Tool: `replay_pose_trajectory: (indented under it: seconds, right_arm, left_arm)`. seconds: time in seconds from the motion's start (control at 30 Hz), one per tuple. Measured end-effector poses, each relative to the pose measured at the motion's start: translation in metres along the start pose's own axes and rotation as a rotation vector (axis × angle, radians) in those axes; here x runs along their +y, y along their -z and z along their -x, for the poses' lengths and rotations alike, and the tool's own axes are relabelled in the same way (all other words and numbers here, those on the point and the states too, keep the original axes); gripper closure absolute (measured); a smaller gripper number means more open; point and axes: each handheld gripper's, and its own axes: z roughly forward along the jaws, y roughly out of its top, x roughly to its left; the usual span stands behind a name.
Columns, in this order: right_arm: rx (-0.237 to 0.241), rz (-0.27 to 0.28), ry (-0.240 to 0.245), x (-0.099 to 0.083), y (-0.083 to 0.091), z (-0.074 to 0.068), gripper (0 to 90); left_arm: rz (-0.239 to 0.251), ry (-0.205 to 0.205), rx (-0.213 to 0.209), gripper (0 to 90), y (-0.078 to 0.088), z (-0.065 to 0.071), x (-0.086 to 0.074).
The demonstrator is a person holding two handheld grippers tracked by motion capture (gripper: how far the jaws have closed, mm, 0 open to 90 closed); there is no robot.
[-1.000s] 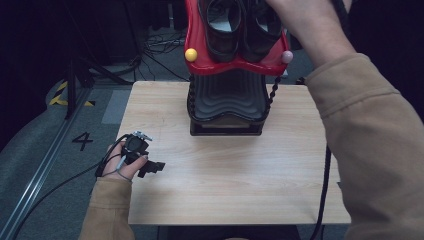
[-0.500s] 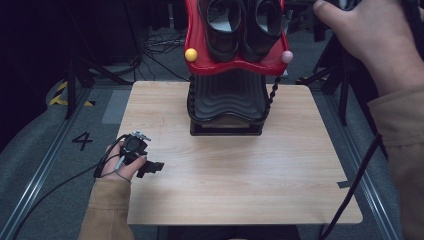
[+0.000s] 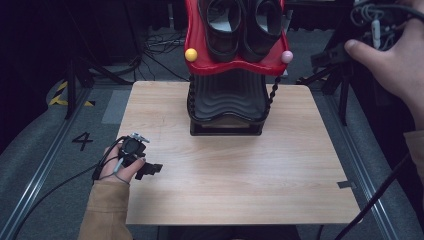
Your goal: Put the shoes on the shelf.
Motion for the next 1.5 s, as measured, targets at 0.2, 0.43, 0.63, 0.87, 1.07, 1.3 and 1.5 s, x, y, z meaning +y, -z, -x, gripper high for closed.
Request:
replay_pose_trajectory:
  seconds: [0.2, 0.43, 0.63, 0.87, 1.07, 1.3, 1.5]
  right_arm:
    - [0.057, -0.034, 0.036, -0.035, -0.023, 0.01, 39.7]
    - [0.121, -0.031, 0.071, -0.078, -0.054, 0.018, 39.3]
    - [0.142, -0.073, 0.07, -0.113, -0.09, 0.029, 38.9]
    - [0.169, -0.096, 0.086, -0.141, -0.118, 0.039, 38.3]
    - [0.179, -0.084, 0.103, -0.166, -0.136, 0.045, 38.0]
    - [0.199, -0.102, 0.099, -0.188, -0.154, 0.05, 37.9]
    - [0.214, -0.066, 0.081, -0.211, -0.173, 0.053, 39.8]
  left_arm:
    - [0.005, 0.004, -0.001, 21.6, 0.002, 0.0, -0.004]
    - [0.01, 0.018, 0.01, 21.6, 0.009, 0.001, -0.016]
    - [0.012, 0.031, 0.019, 21.6, 0.013, 0.0, -0.025]
    - [0.019, 0.031, 0.017, 21.5, 0.015, 0.0, -0.028]
    - [0.025, 0.036, 0.02, 21.6, 0.015, -0.002, -0.029]
    - [0.021, 0.033, 0.017, 21.6, 0.013, 0.0, -0.028]
    - [0.02, 0.035, 0.019, 21.6, 0.012, -0.002, -0.029]
